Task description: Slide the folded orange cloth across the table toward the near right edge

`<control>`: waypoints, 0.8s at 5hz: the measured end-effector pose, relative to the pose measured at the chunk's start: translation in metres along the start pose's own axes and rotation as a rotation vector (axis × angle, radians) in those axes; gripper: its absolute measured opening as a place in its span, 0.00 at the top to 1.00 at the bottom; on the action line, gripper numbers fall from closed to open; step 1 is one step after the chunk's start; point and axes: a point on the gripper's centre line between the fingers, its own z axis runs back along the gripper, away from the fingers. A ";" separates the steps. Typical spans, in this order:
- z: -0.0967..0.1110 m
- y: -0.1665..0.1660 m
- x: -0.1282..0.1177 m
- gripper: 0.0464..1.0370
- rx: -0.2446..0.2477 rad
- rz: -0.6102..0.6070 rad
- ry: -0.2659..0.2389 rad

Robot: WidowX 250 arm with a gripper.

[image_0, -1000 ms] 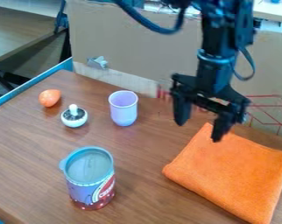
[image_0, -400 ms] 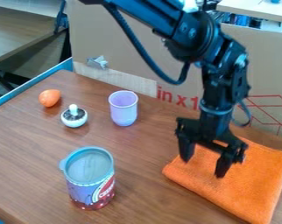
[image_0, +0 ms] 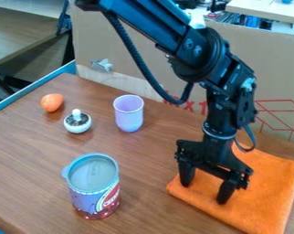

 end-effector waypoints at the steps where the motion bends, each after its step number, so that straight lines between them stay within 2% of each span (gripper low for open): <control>1: -0.002 -0.011 -0.022 0.04 0.009 -0.006 0.030; 2: -0.003 -0.032 -0.064 0.04 0.018 -0.078 0.080; 3: -0.007 -0.045 -0.114 0.04 0.106 -0.160 0.152; 4: -0.009 -0.036 -0.152 0.04 0.169 -0.166 0.246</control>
